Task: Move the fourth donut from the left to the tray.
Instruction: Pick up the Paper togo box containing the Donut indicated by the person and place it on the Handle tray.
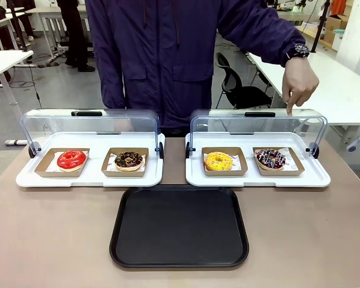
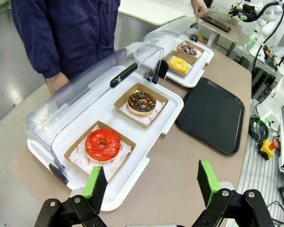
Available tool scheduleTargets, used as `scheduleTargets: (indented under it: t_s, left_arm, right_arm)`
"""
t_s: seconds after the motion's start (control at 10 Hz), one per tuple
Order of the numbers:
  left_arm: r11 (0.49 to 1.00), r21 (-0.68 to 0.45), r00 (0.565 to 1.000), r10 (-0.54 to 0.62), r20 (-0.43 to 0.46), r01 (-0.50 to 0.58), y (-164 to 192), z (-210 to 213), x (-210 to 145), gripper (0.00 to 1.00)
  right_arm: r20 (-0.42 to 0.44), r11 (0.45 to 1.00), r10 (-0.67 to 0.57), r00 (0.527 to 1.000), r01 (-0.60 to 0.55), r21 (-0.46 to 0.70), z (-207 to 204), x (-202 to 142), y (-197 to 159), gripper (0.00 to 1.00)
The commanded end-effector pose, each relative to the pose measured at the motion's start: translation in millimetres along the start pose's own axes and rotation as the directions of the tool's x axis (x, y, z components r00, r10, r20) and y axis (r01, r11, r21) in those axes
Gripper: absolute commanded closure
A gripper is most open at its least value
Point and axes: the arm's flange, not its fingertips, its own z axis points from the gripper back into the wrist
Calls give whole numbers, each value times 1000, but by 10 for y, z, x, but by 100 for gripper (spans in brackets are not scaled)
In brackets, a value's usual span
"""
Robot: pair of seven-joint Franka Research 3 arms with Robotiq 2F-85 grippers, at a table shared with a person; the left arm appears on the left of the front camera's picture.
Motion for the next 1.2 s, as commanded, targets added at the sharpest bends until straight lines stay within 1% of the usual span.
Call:
scheduleTargets:
  t_s: [0.0, 0.1, 0.2, 0.3, 0.4, 0.5, 0.6, 0.7, 0.8, 0.9, 1.0, 1.1]
  left_arm:
    - [1000, -11, 1000, -17, 7, 17, 4, 16, 7, 0]
    - [1000, -11, 1000, -17, 7, 17, 4, 16, 7, 0]
    - [1000, -11, 1000, -17, 7, 17, 4, 16, 7, 0]
    - [1000, -11, 1000, -17, 7, 17, 4, 16, 7, 0]
    - [1000, -11, 1000, -17, 7, 17, 4, 16, 7, 0]
    - [1000, -11, 1000, -17, 7, 17, 4, 16, 7, 0]
    - [1000, -11, 1000, -17, 7, 17, 4, 16, 7, 0]
    - [1000, -11, 1000, -17, 7, 17, 4, 16, 7, 0]
    - [1000, -11, 1000, -17, 7, 17, 4, 16, 7, 0]
    - [1000, -11, 1000, -17, 7, 17, 4, 16, 7, 0]
    - [1000, -11, 1000, -17, 7, 17, 4, 16, 7, 0]
    - [1000, -11, 1000, -17, 7, 17, 4, 16, 7, 0]
  right_arm:
    - [31, 1000, 23, 999, -23, -3, -16, 20, -33, 0]
    - [0, 1000, 0, 1000, 0, 0, 0, 0, 0, 0]
    - [-65, 998, 64, 996, -63, 20, -101, 143, 4, 0]
    - [-145, 990, 139, 980, -132, 56, -262, 302, 40, 0]
    - [-197, 983, 184, 963, -174, 64, -372, 396, 68, 0]
    - [-272, 967, 251, 929, -232, 101, -565, 516, 117, 0]
    - [-350, 950, 312, 883, -282, 137, -750, 581, 156, 0]
    - [-428, 927, 374, 823, -320, 194, -962, 587, 239, 0]
    - [-501, 891, 453, 737, -370, 262, -1217, 569, 343, 0]
    - [-559, 862, 505, 658, -413, 293, -1475, 516, 410, 0]
    - [-626, 860, 505, 593, -409, 306, -1741, 398, 449, 0]
    - [-668, 847, 520, 533, -423, 322, -1942, 269, 470, 0]
